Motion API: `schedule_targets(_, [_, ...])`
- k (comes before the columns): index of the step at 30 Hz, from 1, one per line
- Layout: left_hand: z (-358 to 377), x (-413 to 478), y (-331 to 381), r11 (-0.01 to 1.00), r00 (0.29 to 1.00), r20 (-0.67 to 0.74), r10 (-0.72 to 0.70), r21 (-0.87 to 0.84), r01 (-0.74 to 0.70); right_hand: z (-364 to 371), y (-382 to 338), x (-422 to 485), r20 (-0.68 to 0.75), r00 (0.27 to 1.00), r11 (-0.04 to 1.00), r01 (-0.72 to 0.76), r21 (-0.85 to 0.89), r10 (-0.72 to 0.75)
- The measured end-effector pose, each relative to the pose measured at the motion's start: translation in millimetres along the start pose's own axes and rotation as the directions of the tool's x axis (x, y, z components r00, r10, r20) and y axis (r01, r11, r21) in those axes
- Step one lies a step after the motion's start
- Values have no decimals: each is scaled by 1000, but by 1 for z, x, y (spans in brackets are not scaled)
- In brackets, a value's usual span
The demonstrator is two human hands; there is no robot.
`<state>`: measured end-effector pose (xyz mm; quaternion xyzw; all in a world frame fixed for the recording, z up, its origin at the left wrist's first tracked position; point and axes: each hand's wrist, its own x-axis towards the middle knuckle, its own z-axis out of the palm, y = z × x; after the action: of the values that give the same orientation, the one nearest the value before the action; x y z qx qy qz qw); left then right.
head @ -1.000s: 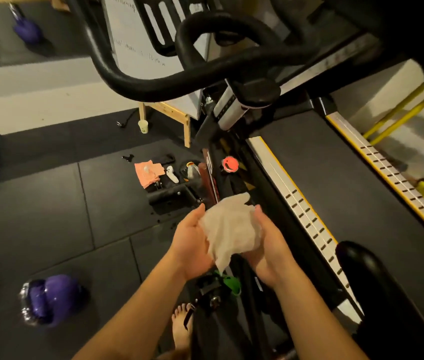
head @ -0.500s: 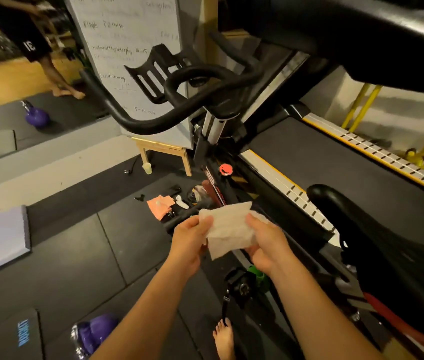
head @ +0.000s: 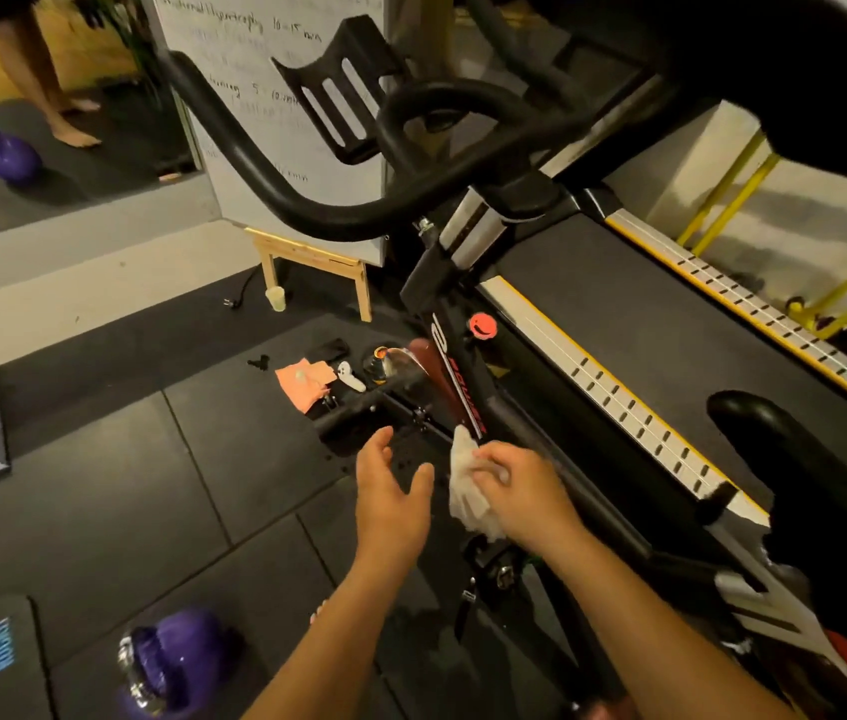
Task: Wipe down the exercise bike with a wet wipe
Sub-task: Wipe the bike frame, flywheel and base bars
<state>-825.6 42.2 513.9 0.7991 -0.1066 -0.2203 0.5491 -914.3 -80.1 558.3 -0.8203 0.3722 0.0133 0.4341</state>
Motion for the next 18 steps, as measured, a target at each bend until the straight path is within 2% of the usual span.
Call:
schedule_targets(1, [-7,13,-7,988,988,108,107,104,-118,7,-2,12,96,993,977,80,-195,-62])
schedule_targets(3, [-23,46,-20,944,927,347,144,233,-233,18,-13,34,274,959,878,188,-440,-68])
schedule_targets(4, [-31,63,-26,938,897,429,107,257,-234,22,-18,45,309,950,858,197,-474,-47])
schedule_targets(6, [-43,94,-33,932,854,519,48,283,-224,32,-25,63,287,957,877,166,-451,-34])
schedule_targets(9, [-45,129,-35,883,832,553,45,367,-292,50,-19,79,258,966,931,106,-349,-14])
schedule_targets(11, [-36,151,-38,831,845,518,131,408,-379,51,0,90,275,961,937,91,-337,6])
schedule_targets(13, [-21,170,-38,794,855,476,204,431,-429,32,38,108,203,974,923,-16,-383,101])
schedule_targets(16, [14,197,-37,766,832,490,259,421,-486,-8,110,138,-42,966,801,-236,-550,256])
schedule_targets(18, [40,215,-39,782,819,505,273,379,-495,-17,144,156,-57,943,737,-292,-610,327])
